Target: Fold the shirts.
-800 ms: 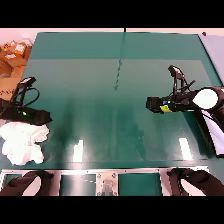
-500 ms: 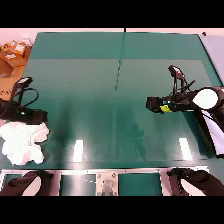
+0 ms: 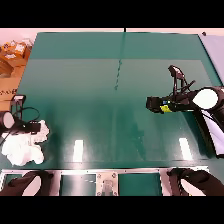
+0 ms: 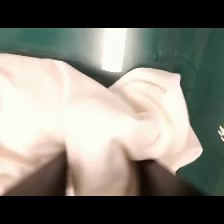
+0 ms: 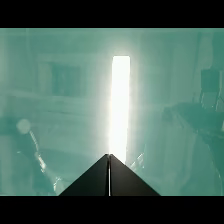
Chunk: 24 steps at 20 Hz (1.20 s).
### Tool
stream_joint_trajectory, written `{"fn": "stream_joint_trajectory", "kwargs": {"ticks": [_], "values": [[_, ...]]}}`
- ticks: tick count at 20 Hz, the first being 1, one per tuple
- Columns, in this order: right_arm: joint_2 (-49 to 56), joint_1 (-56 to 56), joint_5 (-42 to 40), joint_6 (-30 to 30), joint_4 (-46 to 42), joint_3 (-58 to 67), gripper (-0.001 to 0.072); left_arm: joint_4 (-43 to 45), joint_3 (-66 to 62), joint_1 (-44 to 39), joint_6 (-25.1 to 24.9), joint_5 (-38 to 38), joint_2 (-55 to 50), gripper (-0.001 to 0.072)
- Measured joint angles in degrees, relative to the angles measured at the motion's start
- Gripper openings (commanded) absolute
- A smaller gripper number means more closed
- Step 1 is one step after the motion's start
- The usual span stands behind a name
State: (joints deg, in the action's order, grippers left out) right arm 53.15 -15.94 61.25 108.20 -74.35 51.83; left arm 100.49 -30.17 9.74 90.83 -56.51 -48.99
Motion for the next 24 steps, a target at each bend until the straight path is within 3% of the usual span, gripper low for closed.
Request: {"fn": "stream_joint_trajectory", "kwargs": {"ticks": [3,7,11,16,17,18,19,21,23,24], "values": [[0.00,0.02,0.00,0.00,0.00,-0.02,0.0019,-0.28,-0.52,0.24,-0.04,0.72,-0.13,0.0016],[0.00,0.00,0.00,0.00,-0.02,-0.02,0.0019,-7.85,-13.64,-2.73,-3.78,-4.94,-0.13,0.0015],[0.00,0.00,0.00,-0.02,0.35,-0.02,0.0019,-17.07,-29.81,-15.15,-5.66,-7.74,-0.13,0.0016],[0.00,0.00,0.00,-0.04,-0.15,-0.04,0.0021,-25.09,-37.20,-34.21,-5.60,-1.18,-2.32,0.0021],[0.00,0.00,0.00,-0.11,-0.26,-0.02,0.0020,-26.18,-37.73,-37.18,-5.55,0.35,-3.89,0.0189],[0.00,0.02,-0.02,-0.37,-0.44,-0.04,0.0021,-26.99,-38.07,-39.43,-5.49,1.31,-5.81,0.0491],[0.00,0.35,0.00,-0.63,-0.50,-0.04,0.0020,-27.61,-38.36,-41.11,-5.38,1.90,-8.15,0.0536],[0.00,2.36,0.24,-1.07,-0.90,0.02,0.0036,-28.13,-38.82,-41.88,-5.16,1.79,-12.28,0.0541],[-0.02,6.47,1.70,-1.51,-1.05,0.26,0.0279,-28.57,-39.21,-39.26,-4.94,0.46,-14.38,0.0541],[-0.02,9.27,2.43,-1.97,-1.14,0.33,0.0284,-28.57,-39.28,-36.87,-4.85,-0.96,-15.06,0.0544]]}}
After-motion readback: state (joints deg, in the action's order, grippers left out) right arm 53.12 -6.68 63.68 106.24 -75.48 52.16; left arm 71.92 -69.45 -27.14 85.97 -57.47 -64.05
